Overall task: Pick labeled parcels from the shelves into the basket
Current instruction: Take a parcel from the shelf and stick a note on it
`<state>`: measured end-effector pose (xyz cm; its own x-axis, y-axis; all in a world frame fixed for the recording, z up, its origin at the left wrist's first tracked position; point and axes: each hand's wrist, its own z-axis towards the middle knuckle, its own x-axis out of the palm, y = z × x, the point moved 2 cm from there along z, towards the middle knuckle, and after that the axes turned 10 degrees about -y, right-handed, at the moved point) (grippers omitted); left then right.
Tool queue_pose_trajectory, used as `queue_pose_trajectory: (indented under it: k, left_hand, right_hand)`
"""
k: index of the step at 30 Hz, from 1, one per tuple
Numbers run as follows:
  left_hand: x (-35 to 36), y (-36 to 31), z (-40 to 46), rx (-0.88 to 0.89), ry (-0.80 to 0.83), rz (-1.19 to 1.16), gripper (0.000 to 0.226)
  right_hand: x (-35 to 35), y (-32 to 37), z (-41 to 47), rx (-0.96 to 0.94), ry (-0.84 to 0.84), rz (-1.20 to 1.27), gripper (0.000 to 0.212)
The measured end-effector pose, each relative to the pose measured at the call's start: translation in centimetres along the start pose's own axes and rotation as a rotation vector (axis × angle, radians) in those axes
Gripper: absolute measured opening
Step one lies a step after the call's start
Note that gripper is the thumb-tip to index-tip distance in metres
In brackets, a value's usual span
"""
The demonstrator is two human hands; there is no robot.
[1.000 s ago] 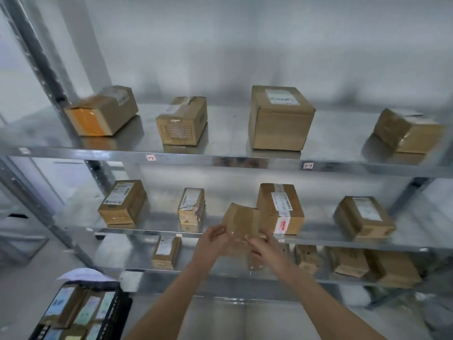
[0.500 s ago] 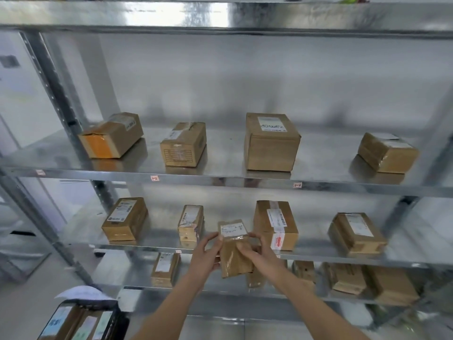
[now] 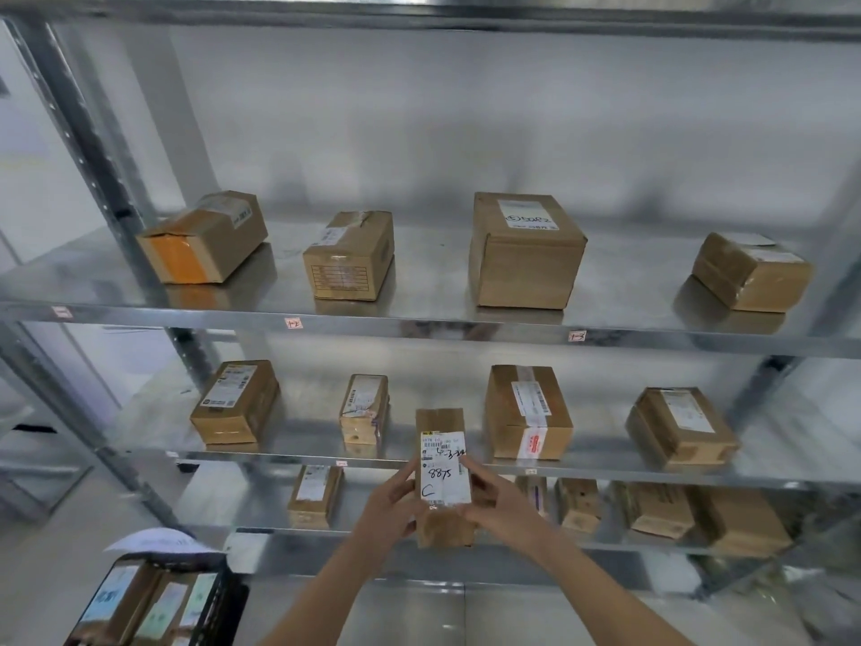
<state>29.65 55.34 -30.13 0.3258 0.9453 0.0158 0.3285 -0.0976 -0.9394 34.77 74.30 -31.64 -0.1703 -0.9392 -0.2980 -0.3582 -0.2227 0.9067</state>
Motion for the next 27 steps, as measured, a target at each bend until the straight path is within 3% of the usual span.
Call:
queue_pose_trajectory:
  k: [9, 20, 27]
  left_hand:
    - [-2.7, 7.1, 3.7, 0.099, 0.082, 0.213, 0.058]
    - [-7.5, 21.3, 13.5, -0.045, 0.096, 0.381, 0.073]
    - [-7.2, 30.2, 20.2, -0.134, 0.071, 0.369, 0.073]
  right_hand:
    - [4.8, -6.7, 2.1, 0.094, -0.008, 0.005, 0.077]
    - [13.1, -17.0, 8.1, 0.222, -0.075, -0.012, 0.075]
    - [15.3, -24.4, 15.3, 0.179, -0.006, -0.09, 0.071]
